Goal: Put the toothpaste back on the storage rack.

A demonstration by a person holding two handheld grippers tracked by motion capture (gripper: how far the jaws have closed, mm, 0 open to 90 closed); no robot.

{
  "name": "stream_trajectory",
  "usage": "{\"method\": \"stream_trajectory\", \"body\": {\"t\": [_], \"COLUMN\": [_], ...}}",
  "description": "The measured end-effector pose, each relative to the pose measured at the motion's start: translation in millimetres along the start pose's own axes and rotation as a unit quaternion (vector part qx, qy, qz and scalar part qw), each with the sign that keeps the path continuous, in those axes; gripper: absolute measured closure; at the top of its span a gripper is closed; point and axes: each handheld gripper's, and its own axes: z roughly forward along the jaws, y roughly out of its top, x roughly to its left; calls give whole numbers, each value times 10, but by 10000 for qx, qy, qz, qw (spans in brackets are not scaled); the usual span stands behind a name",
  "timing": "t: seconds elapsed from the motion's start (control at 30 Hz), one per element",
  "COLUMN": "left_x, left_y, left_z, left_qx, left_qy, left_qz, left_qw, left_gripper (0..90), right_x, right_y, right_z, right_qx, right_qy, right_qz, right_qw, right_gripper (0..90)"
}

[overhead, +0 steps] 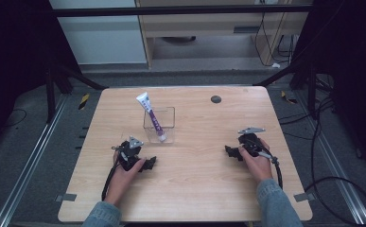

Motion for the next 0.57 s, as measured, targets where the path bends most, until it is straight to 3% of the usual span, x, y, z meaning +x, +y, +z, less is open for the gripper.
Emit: {"method": "stream_trajectory", "body": {"t": [0.23,0.43,0.57], "left_x": [0,-1,-1], "left_y": [0,0,-1], "left_z": [0,0,0], "left_qx": [1,1,-1], "left_qy": [0,0,0], "left_qz": [1,1,-1], "left_qw": [10000,10000,10000], "left_gripper": [0,0,0], "right_x": [15,22,22], "right_y": [-15,-8,-2], "right_z": [60,75,81], "right_qx": [-140,-65,-24], "right_qy": [-253,-103,-283], "right_qz": [-51,-163,37], "right_qw": [9996,9998,9996], "right_gripper": [81,24,3]}}
